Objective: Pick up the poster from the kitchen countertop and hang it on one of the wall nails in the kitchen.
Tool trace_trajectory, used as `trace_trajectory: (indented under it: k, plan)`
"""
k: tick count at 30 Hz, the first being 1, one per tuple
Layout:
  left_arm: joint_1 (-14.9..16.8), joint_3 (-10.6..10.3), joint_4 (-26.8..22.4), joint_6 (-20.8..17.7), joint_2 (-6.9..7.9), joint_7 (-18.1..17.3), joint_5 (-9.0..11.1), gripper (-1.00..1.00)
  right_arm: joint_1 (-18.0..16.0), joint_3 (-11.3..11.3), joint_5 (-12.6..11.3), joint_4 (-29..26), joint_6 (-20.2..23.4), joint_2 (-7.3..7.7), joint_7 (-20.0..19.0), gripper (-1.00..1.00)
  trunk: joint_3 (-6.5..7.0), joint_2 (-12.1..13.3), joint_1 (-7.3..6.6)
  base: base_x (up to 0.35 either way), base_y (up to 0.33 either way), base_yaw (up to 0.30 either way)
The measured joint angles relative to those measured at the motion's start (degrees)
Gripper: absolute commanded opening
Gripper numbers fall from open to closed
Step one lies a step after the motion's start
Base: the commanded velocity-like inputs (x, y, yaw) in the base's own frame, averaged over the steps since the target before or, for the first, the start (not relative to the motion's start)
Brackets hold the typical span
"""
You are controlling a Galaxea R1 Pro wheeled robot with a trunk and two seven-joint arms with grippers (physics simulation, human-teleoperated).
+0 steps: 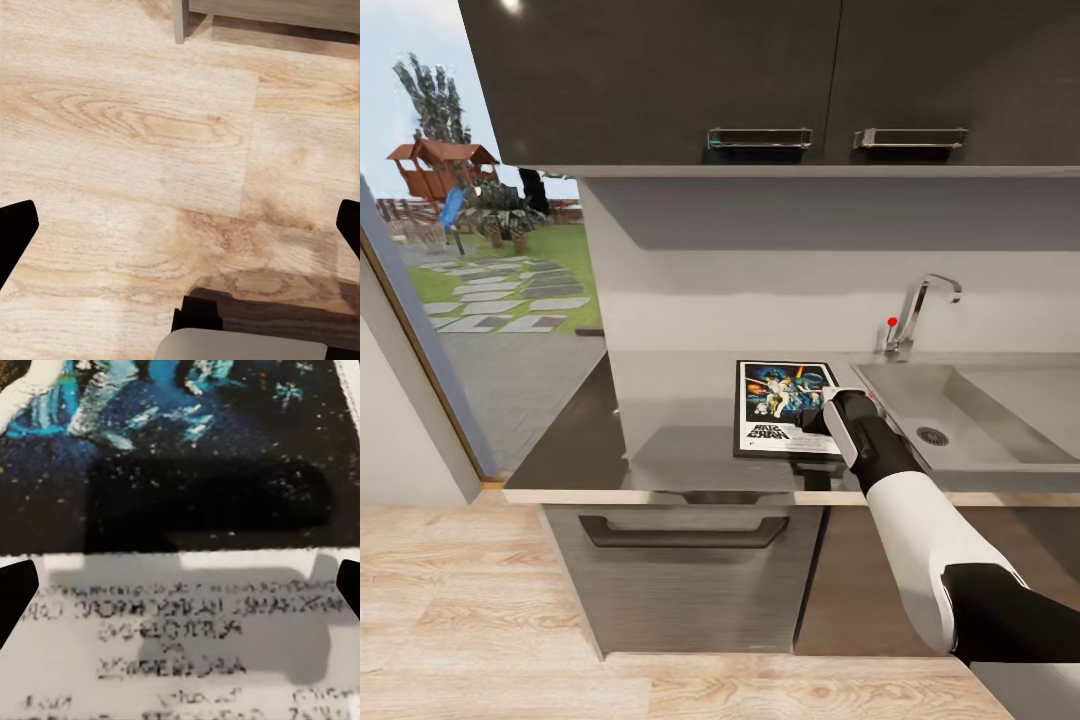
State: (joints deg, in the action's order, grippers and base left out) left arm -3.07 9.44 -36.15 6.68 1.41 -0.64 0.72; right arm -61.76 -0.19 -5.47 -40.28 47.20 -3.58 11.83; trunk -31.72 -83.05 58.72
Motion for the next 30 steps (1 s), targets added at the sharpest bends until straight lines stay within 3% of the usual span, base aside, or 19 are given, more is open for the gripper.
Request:
trace_trajectory:
  k: [16, 23, 30]
  plan:
    - [0.0, 0.0, 0.0, 0.0, 0.0, 0.0, 0.0, 1.0, 0.0, 0.0, 0.0, 0.8, -0.3, 0.01, 0.0, 1.0, 0.01, 0.0, -0.01, 0.0, 0.0, 0.0]
    - [0.0, 0.0, 0.0, 0.0, 0.01, 0.0, 0.0, 1.0, 0.0, 0.0, 0.1, 2.3, -4.3, 0.07, -0.1, 1.0, 0.01, 0.0, 0.0, 0.0, 0.0, 0.0]
    - [0.0, 0.0, 0.0, 0.0, 0.01, 0.0, 0.0, 1.0, 0.0, 0.0, 0.1, 2.6, -4.9, 0.08, -0.1, 1.0, 0.01, 0.0, 0.0, 0.0, 0.0, 0.0]
